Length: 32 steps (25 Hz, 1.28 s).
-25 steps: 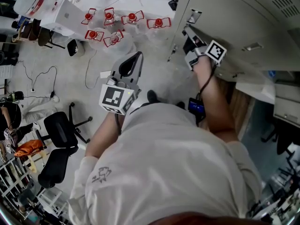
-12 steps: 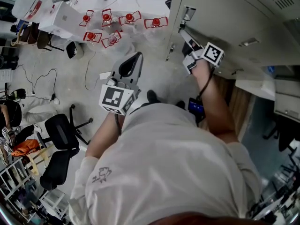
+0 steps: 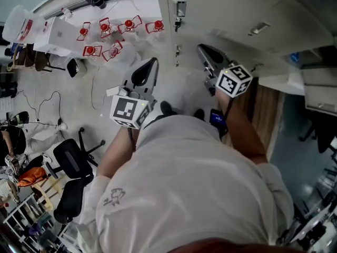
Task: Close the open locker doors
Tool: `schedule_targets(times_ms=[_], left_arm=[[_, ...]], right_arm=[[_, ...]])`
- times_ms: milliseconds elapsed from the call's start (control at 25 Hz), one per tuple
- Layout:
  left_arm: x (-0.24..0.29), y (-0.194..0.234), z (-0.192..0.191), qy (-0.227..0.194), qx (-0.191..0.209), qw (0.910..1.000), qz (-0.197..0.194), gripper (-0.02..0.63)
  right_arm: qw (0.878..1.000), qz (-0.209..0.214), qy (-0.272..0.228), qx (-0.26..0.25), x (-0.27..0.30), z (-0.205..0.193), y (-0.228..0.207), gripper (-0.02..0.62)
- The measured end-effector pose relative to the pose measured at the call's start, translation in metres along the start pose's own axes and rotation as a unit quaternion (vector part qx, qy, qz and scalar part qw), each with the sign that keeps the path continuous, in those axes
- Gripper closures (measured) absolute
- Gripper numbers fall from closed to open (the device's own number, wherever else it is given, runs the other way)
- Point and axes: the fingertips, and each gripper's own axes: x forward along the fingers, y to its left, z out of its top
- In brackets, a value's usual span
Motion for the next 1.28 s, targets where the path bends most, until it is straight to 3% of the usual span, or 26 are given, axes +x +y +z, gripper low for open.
schedule_targets(times_ms=[160,320,720,1040,1280], left_arm=[[0.021,-0.037,0.005,0.001,0.009,0.9996,-0.028,0.611],[0.041,-0.079,0.008,-0.001,0.008,0.9982,-0.06,0.611],[0.096,-0.19,0.004,-0.01,0.019,0.988,-0.153,0.611],[0.127,-0.295,0.008,-0.014,0.022,0.9752,-0.22,0.611],[0.143,-0.353,0.013,-0.024,0.027,0.9616,-0.272,0.611]], right_arm=[[0.99,-0.019,-0.021,-0.138,-0.049,0.027,0.021,0.598],[0.976,-0.048,-0.042,-0.207,-0.1,0.047,0.033,0.598],[0.961,-0.125,-0.064,-0.238,-0.222,0.061,0.01,0.598],[0.958,-0.184,-0.086,-0.203,-0.323,0.071,-0.007,0.598],[0.944,-0.232,-0.095,-0.215,-0.38,0.071,-0.027,0.598]])
